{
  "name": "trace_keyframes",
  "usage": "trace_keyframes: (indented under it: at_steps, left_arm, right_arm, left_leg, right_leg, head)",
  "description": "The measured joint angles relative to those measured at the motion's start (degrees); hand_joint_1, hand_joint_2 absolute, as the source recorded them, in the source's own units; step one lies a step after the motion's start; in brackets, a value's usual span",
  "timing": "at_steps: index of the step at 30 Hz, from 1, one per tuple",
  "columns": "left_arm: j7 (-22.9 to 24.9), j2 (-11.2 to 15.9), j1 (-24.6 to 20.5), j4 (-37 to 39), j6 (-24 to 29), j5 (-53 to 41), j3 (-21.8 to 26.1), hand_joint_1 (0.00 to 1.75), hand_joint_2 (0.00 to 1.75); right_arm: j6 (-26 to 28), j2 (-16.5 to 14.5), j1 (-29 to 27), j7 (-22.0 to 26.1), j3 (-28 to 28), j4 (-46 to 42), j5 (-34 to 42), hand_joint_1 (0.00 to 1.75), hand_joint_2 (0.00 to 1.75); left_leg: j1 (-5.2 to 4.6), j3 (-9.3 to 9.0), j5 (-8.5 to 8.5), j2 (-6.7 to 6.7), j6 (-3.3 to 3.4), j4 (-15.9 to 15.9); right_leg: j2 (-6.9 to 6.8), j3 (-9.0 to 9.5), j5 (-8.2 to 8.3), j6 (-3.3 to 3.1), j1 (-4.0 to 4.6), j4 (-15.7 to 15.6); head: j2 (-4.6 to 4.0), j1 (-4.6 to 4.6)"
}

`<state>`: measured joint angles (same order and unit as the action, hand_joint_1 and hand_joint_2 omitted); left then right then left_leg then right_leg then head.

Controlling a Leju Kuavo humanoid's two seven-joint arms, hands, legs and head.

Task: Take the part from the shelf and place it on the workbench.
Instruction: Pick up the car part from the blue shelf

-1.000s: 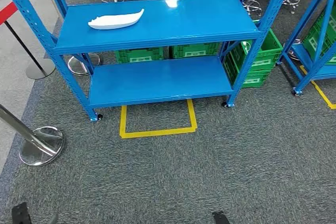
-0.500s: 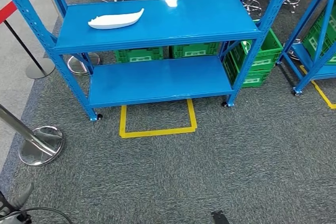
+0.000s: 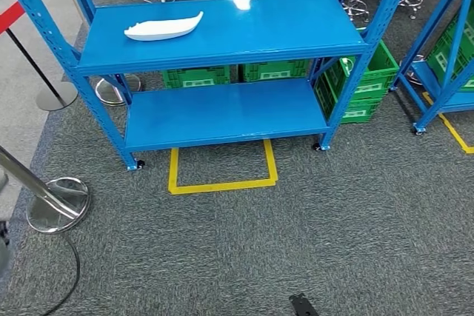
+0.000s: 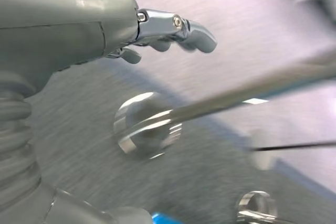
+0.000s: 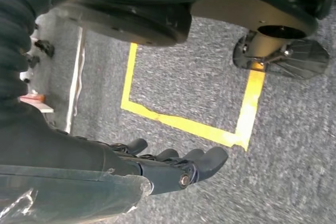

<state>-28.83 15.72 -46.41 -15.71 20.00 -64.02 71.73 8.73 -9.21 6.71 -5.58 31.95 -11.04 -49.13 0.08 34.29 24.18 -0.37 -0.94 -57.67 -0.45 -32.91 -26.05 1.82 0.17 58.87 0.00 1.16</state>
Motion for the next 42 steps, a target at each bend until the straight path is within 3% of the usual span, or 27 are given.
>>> trace_keyframes:
  at_steps: [4,8,17,20,27,33,42]
  left_arm:
    - [0.86,-1.35,-8.3,-1.13,2.64,-8.61,-11.68,0.0,1.75]
    - [3.12,-4.43,-14.42,-2.31,3.91,-15.45,-25.08,0.0,1.75]
    - [5.9,-10.89,-20.39,-3.73,3.35,-24.36,-48.36,0.0,1.75]
    - [6.47,-13.28,-21.73,-3.76,1.22,-25.61,-55.32,0.0,1.75]
    - [12.29,-17.15,-24.32,-3.5,-10.03,-25.92,-72.91,0.0,1.75]
    - [16.87,-18.95,-23.94,-2.97,-11.92,-25.81,-81.21,0.0,1.75]
    - [19.06,-20.75,-20.9,-2.14,-11.8,-25.3,-86.52,0.0,1.75]
  right_arm:
    - [-0.17,-0.16,1.08,-0.42,0.02,0.01,-1.12,0.0,1.75]
    - [-0.29,-0.45,1.99,-0.87,0.03,0.01,-2.23,0.0,1.75]
    - [-1.14,-0.89,2.88,-1.02,0.09,0.03,-3.96,0.0,1.75]
    - [-1.36,-1.0,3.18,-1.02,0.09,0.03,-4.52,0.0,1.75]
    - [-2.58,-1.37,3.82,-2.02,0.09,0.05,-7.09,0.0,1.75]
    - [-2.65,-1.63,4.37,-2.22,0.09,0.05,-7.64,0.0,1.75]
    - [-2.63,-1.7,4.33,-2.24,0.09,0.05,-7.74,0.0,1.75]
  left_leg:
    - [-0.04,0.07,-0.1,0.0,0.08,0.0]
    - [-0.14,0.09,-0.14,0.0,0.15,0.0]
    - [-0.2,0.16,-0.18,-0.01,0.21,0.0]
    - [-0.21,0.16,-0.18,-0.01,0.22,0.0]
    - [-0.28,0.19,-0.18,0.01,0.23,0.0]
    - [-0.28,0.19,-0.18,0.01,0.23,0.0]
    - [-0.3,0.23,-0.18,0.01,0.23,0.0]
  right_leg:
    - [0.0,-0.05,0.11,0.08,-0.03,-0.01]
    - [0.01,-0.03,0.2,0.15,-0.13,-0.01]
    - [-0.06,-0.11,0.25,0.18,-0.2,-0.02]
    - [-0.05,-0.11,0.25,0.18,-0.21,-0.03]
    - [0.04,-0.16,0.3,0.24,-0.28,-0.03]
    - [0.02,-0.17,0.29,0.23,-0.27,-0.03]
    - [0.03,-0.19,0.29,0.23,-0.28,-0.03]
  head:
    - [0.0,-0.01]
    - [-0.01,-0.03]
    - [0.0,-0.02]
    - [0.0,-0.03]
    - [0.0,-0.02]
    - [0.0,-0.02]
    - [0.0,-0.02]
